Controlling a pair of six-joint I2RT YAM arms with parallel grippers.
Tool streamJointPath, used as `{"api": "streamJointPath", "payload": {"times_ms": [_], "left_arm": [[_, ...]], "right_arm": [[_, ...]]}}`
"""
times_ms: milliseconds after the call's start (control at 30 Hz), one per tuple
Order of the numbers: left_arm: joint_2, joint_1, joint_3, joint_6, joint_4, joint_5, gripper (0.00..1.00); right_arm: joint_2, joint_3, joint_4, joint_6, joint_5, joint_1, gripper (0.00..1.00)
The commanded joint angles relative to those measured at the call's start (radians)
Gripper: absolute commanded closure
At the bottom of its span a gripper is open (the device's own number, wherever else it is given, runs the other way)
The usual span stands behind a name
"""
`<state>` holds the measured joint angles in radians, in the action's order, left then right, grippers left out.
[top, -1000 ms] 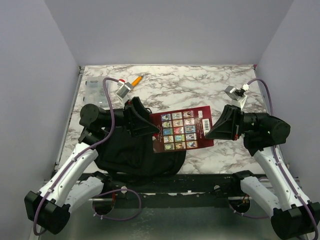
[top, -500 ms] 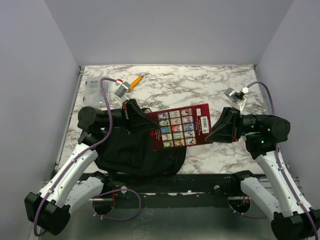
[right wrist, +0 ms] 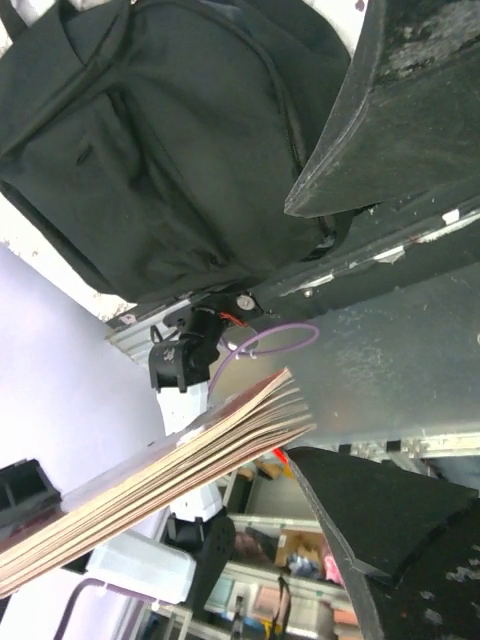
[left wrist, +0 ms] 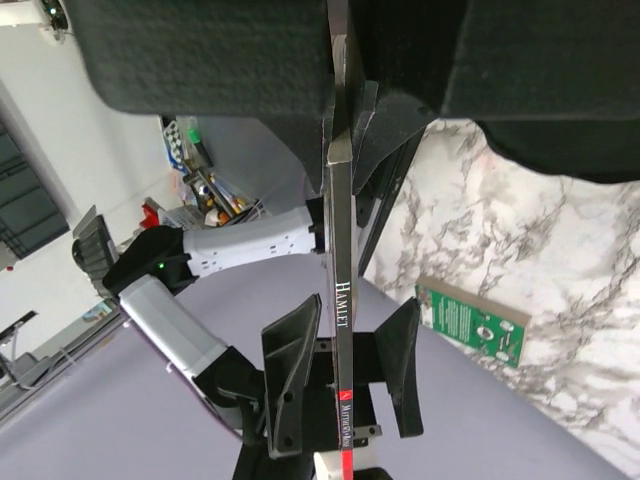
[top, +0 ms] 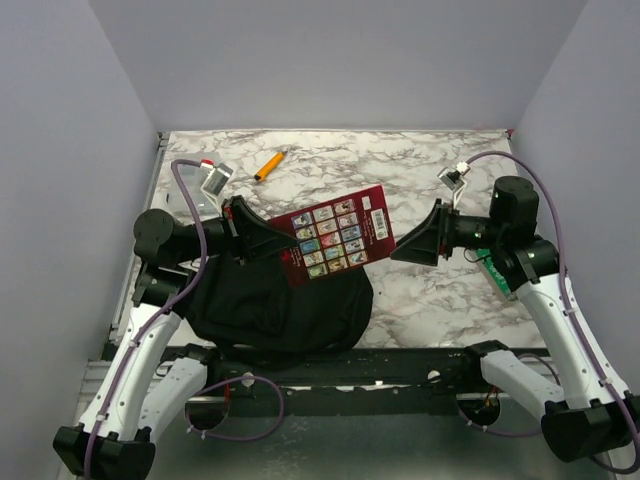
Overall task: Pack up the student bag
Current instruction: Pick up the book from the center of the board.
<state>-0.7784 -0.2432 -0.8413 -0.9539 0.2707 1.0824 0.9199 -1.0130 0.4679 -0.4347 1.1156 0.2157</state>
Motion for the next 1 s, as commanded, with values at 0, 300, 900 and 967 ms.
{"api": "streamJointPath", "payload": {"times_ms": [0, 300, 900, 967], "left_arm": [[0.008, 0.005, -0.027, 0.152, -0.194, 0.019, 1.00], [-0.025, -0.010, -0.013, 0.147, -0.199, 0.096, 1.00], [-0.046, -0.050, -0.015, 0.132, -0.196, 0.059, 1.00], [-0.054, -0.050, -0.015, 0.124, -0.197, 0.065, 1.00]], "right_arm": [[-0.014, 0.076, -0.264, -0.223, 0.055, 0.003, 0.00], [0.094, 0.165, -1.010, -0.733, 0.050, 0.005, 0.00], [0.301, 0.454, -1.884, -1.261, 0.005, 0.235, 0.72], [0.301, 0.478, -1.918, -1.288, -0.012, 0.235, 0.91]]}}
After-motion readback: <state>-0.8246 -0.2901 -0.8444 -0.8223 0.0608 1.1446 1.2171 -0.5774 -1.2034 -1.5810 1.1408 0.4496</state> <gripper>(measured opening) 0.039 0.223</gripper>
